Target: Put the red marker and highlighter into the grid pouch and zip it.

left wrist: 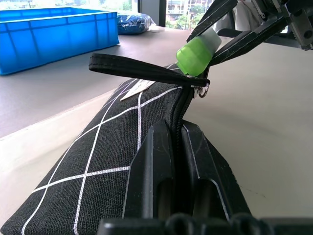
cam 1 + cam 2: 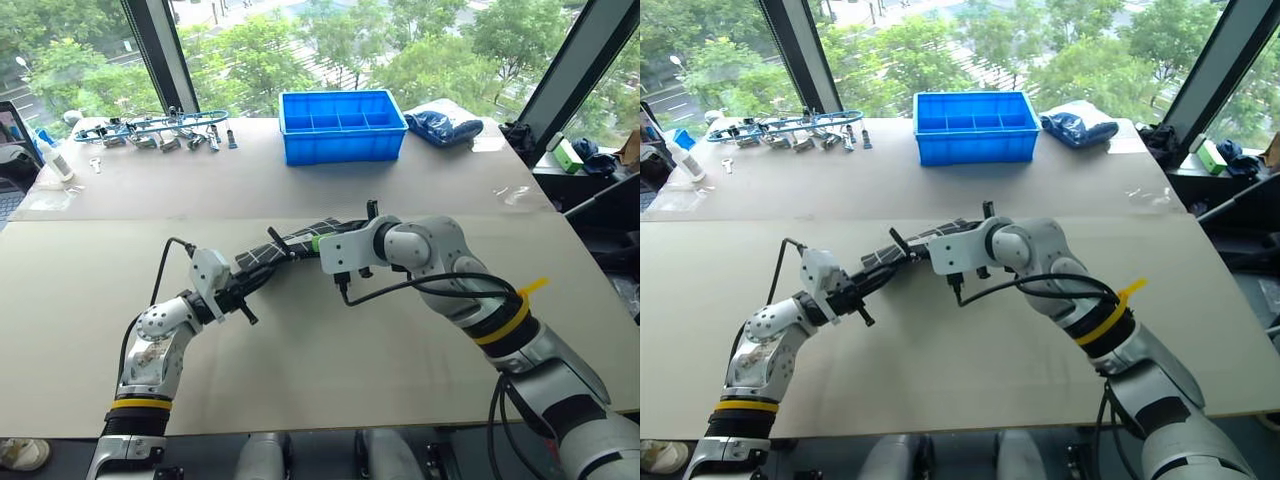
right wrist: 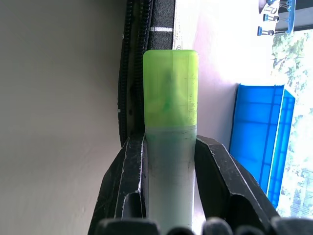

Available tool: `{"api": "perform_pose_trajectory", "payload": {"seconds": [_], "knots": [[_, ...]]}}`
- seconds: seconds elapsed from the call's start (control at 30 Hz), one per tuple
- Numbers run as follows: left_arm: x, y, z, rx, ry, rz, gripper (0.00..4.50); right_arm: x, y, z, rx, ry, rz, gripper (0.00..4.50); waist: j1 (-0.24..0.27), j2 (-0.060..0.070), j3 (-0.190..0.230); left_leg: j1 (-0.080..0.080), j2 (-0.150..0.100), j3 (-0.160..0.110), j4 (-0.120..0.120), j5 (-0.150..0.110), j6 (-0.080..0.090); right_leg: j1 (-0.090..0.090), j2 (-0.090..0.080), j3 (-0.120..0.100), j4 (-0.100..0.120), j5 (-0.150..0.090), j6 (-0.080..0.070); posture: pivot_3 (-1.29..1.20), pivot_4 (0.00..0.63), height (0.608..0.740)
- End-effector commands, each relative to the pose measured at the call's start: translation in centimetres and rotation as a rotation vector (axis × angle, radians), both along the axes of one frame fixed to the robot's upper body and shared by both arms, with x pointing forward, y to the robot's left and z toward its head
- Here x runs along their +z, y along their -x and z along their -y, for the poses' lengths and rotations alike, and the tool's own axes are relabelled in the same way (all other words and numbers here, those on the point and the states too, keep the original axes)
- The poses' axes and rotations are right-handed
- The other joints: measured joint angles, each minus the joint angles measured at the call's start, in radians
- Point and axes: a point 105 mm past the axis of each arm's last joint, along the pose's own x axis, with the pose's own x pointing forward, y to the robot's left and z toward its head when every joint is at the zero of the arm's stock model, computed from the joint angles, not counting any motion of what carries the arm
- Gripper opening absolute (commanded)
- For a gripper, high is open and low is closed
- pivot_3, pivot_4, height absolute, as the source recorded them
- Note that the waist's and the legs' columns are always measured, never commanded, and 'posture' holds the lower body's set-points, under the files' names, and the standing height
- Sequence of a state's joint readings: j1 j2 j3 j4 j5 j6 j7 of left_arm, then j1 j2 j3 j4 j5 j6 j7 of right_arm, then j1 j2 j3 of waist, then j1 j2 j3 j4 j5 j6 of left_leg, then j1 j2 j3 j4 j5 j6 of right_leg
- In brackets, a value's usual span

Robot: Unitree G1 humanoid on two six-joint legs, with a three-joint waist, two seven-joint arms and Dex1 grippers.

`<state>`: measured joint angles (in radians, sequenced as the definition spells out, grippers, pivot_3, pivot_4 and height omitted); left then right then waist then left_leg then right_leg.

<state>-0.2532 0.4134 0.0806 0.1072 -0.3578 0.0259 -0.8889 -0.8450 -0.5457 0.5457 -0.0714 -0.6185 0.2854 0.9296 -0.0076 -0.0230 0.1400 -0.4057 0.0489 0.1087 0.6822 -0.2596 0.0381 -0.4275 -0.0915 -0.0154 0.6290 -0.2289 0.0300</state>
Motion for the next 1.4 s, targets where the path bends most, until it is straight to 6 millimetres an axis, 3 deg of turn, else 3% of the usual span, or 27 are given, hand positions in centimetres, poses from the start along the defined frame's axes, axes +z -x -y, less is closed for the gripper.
{"api": "perform_pose_trajectory", "payload": {"seconds": [0.03,0.27,0.5,0.8,0.97,1.17,1.4], "knots": [[1.8,-0.1,0.0,-0.01,0.018,0.06,0.0,3.4,0.0,1.5,-0.018,-0.043,0.086,0.98,0.0,0.0,0.0,0.0,0.0,0.0,0.0,0.0,0.0,0.0,0.0,0.0,0.0,0.0,0.0,0.0,0.15,0.74],[2.1,-0.3,0.1,-0.011,0.024,0.065,0.0,2.3,1.9,1.5,0.011,-0.032,0.019,0.98,-0.006,0.0,0.0,0.001,0.001,0.0,-0.001,0.0,0.0,0.0,0.001,0.0,0.0,0.0,0.0,0.0,0.15,0.74],[2.2,-0.3,0.0,-0.01,0.024,0.067,0.0,-0.4,1.0,1.1,-0.036,-0.022,-0.018,0.98,-0.006,0.0,0.0,0.001,0.001,0.0,0.0,0.0,0.0,0.0,0.001,0.0,0.0,0.0,0.0,0.0,0.15,0.74],[2.2,-0.2,0.1,-0.015,0.023,0.064,0.0,1.0,-1.5,0.6,-0.084,-0.042,0.061,0.98,-0.006,0.0,0.0,0.001,0.0,0.0,0.0,0.0,0.0,0.0,0.001,0.0,0.0,0.0,0.0,0.0,0.15,0.74],[2.2,-0.4,0.3,-0.027,0.022,0.063,0.0,2.0,-1.4,-2.3,-0.009,-0.064,0.098,0.98,-0.008,0.0,0.0,0.001,0.001,0.0,0.0,0.0,0.0,0.0,0.001,0.0,0.0,0.0,0.0,0.0,0.15,0.74],[2.3,-0.7,0.6,-0.047,0.019,0.064,0.0,-0.3,0.2,-5.5,0.203,0.012,0.129,0.98,-0.005,0.0,0.0,0.0,0.0,0.0,0.0,0.001,-0.001,0.0,0.001,0.0,0.0,0.0,0.0,0.0,0.15,0.74],[2.3,-0.8,0.7,-0.05,0.024,0.065,0.0,-2.2,-0.7,-5.6,0.318,0.099,0.275,0.98,-0.008,0.0,0.0,0.001,0.0,0.0,-0.001,0.003,-0.005,0.0,0.001,0.0,0.0,0.0,0.0,0.0,0.15,0.74]]}}
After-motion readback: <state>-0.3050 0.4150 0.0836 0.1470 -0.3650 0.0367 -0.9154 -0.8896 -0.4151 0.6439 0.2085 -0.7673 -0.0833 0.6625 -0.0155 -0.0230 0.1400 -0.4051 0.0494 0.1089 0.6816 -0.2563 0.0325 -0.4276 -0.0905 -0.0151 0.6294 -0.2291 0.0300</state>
